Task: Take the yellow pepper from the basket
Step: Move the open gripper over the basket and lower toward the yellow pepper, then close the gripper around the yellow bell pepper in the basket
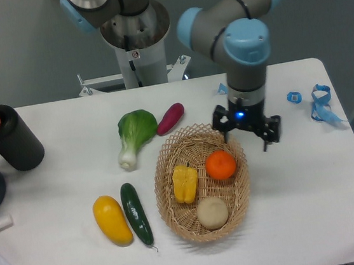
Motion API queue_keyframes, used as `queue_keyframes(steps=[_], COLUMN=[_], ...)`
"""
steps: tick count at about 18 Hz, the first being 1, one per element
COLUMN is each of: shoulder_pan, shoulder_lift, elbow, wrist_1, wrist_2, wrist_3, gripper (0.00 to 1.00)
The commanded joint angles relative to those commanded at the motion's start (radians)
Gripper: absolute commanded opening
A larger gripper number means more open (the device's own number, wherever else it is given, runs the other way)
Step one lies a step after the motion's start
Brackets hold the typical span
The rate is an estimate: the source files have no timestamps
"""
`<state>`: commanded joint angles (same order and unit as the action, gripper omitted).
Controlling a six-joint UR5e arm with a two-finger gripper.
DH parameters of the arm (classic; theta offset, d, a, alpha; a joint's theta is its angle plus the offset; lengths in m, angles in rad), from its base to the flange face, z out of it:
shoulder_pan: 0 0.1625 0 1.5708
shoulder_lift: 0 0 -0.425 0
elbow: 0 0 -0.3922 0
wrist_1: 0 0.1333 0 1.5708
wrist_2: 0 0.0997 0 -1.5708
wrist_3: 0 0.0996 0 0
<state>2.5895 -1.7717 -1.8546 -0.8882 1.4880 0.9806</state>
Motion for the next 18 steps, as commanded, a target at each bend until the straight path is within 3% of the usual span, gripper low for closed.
queue_keyframes(steps=[4,8,18], shoulder_pan=[-0.074,-0.150,-0.197], shoulder_lift=[-0.047,-0.162,-0.199], elbow=[0.035,0.107,0.124], wrist_1=[0.008,0.006,-0.032], wrist_2=[-0.018,-0.015,0.007], wrist_3=[-0.140,-0.264,-0.313], gripper=[1.00,1.00,1.00])
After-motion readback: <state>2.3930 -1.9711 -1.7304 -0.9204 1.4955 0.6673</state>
